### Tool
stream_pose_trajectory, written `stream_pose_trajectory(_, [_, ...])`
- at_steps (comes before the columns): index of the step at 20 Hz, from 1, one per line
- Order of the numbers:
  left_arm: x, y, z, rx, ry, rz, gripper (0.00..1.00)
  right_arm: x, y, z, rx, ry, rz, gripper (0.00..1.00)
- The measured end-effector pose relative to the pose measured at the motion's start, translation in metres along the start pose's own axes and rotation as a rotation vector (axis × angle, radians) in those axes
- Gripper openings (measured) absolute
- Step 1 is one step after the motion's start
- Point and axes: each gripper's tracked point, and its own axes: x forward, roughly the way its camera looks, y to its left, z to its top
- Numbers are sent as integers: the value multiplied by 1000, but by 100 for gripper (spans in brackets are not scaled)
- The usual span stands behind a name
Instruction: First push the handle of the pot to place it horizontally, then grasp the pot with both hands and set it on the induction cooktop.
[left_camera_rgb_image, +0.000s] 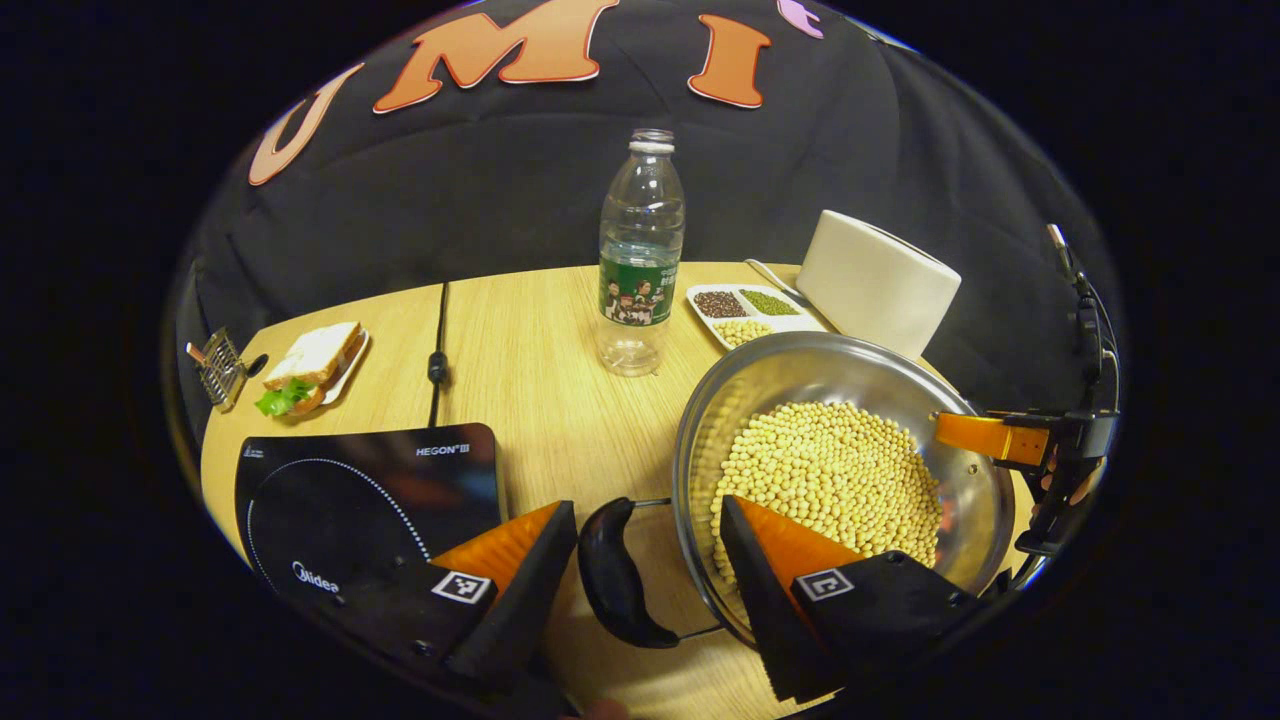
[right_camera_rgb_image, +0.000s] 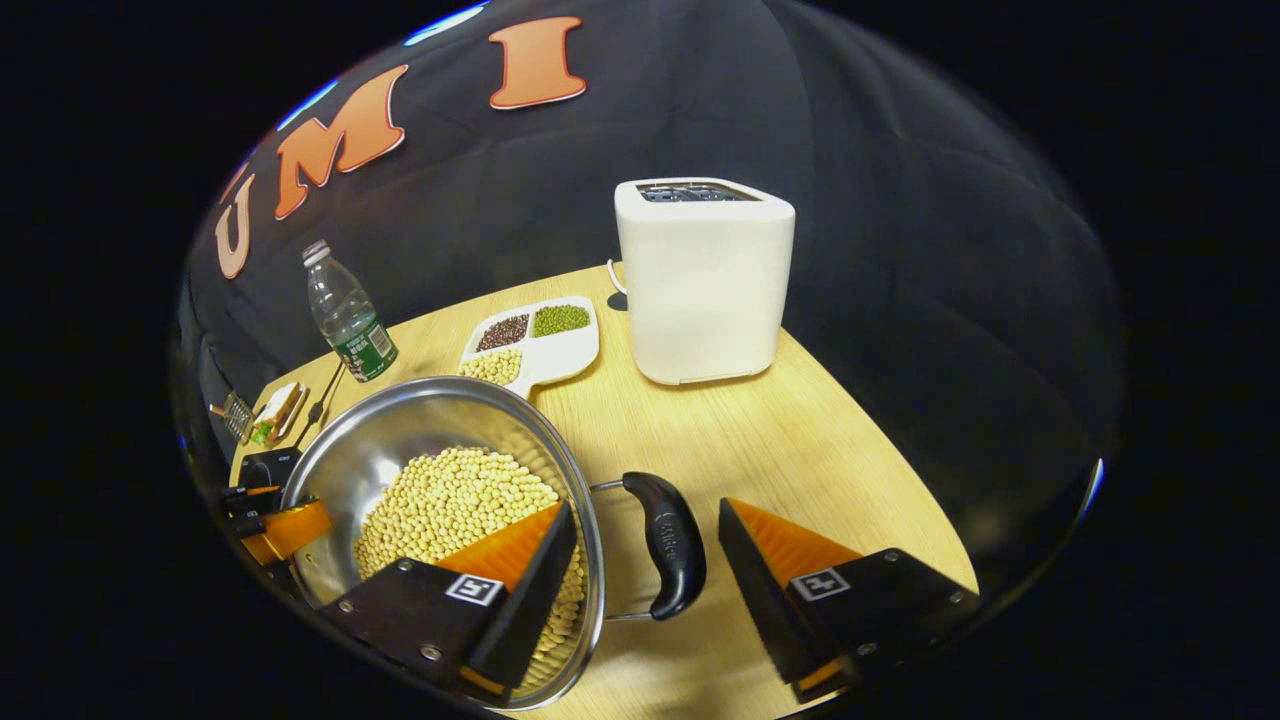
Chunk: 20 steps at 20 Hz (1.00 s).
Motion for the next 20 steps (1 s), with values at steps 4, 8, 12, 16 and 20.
stream_pose_trajectory(4, [1,6,-3,-41,46,36,73,0,3,-4,17,21,-4,67])
stream_pose_trajectory(8, [0,4,4,-58,40,27,67,-20,7,-10,58,53,-15,58])
stream_pose_trajectory(12, [-23,16,20,-57,-13,19,62,-57,17,11,55,-3,-8,53])
stream_pose_trajectory(16, [-47,38,34,-67,-47,23,64,-91,46,28,37,-48,7,58])
stream_pose_trajectory(20, [-76,64,48,-85,-88,46,61,-115,92,31,19,-66,42,58])
